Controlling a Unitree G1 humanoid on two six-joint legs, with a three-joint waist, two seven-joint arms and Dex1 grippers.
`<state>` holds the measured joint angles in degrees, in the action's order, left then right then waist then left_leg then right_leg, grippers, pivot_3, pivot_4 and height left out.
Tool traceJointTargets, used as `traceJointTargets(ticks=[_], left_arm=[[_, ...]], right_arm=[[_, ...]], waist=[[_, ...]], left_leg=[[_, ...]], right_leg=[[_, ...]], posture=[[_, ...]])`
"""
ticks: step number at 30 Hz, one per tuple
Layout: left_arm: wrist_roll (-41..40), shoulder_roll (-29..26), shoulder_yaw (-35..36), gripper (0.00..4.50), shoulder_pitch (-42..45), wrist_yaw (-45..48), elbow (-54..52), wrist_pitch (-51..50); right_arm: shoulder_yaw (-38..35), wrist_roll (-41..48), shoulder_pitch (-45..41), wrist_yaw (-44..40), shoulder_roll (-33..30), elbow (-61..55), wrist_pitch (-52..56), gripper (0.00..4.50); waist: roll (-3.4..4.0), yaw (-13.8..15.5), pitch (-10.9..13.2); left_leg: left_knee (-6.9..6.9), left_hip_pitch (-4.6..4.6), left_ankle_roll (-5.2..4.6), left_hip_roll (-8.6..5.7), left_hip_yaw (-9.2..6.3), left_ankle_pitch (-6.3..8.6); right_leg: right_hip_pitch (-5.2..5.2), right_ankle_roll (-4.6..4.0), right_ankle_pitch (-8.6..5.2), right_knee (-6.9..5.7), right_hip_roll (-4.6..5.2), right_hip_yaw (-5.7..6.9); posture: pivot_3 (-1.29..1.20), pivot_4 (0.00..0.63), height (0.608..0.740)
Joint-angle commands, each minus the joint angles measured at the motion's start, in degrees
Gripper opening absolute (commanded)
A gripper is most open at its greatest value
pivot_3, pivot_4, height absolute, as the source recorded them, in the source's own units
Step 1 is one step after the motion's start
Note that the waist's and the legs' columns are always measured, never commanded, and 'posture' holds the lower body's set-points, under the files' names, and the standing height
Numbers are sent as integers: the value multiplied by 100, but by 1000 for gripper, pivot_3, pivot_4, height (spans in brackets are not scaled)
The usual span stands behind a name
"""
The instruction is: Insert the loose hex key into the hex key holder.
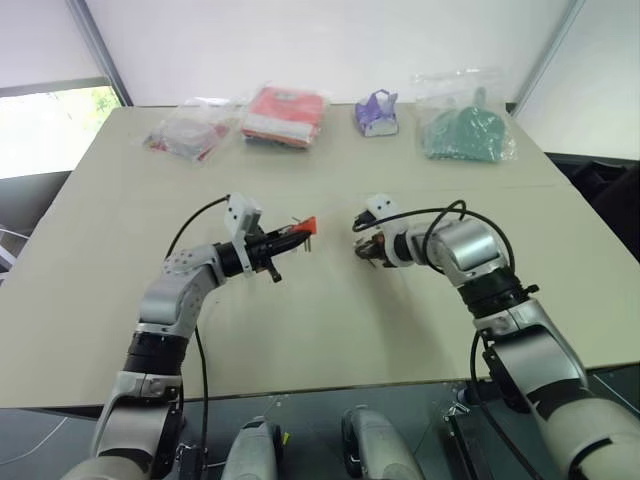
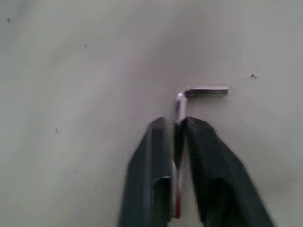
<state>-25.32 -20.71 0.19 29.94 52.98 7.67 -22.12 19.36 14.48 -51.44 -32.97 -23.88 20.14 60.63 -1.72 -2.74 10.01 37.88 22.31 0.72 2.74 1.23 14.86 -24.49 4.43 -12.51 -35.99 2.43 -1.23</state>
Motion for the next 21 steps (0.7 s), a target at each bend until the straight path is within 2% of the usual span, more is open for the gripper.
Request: traceJointTargets(ticks=[1,2,11,14,18,19,21], left_arm=[[4,-33,26,0,14,16,-183,123],[4,-39,31,0,17,17,-173,131],[20,-30,32,0,-3,-7,-205,158],[25,-19,32,0,-30,-30,-235,175],[29,-2,32,0,-74,-67,-262,206],[29,6,32,0,-83,-81,-273,211],[33,15,31,0,-93,-97,-289,217]], right_arm=[[316,-291,175,-183,20,399,17,2652],[315,-344,144,-224,37,500,-17,3126],[578,-682,-187,-1017,33,1300,-80,3126],[784,-865,-201,-1295,-25,1326,-136,2258],[907,-1008,-52,-1506,-7,1130,-68,198],[880,-1028,31,-1476,23,1057,-30,36],[834,-1083,223,-1392,48,908,-34,36]], waist=[[-3,11,-2],[-4,15,-3],[-7,25,-7],[-7,27,-7],[-8,51,-7],[-9,52,-8],[-11,51,-15]], left_leg=[[0,0,0,0,0,0],[0,0,0,0,0,0],[0,0,1,-1,-1,0],[0,0,1,-1,-1,0],[-6,2,1,-1,-1,1],[-9,2,1,-1,-1,1],[-18,2,1,-1,-1,1]], right_leg=[[0,0,0,0,0,0],[0,0,0,0,1,0],[2,-3,-1,2,4,2],[2,-3,-2,2,6,2],[1,-3,-2,10,7,4],[1,-3,-2,13,7,5],[1,-3,-2,21,7,4]], posture=[[0,150,740],[0,150,740],[0,150,740],[0,150,740],[0,150,740],[0,150,740],[0,150,740]])
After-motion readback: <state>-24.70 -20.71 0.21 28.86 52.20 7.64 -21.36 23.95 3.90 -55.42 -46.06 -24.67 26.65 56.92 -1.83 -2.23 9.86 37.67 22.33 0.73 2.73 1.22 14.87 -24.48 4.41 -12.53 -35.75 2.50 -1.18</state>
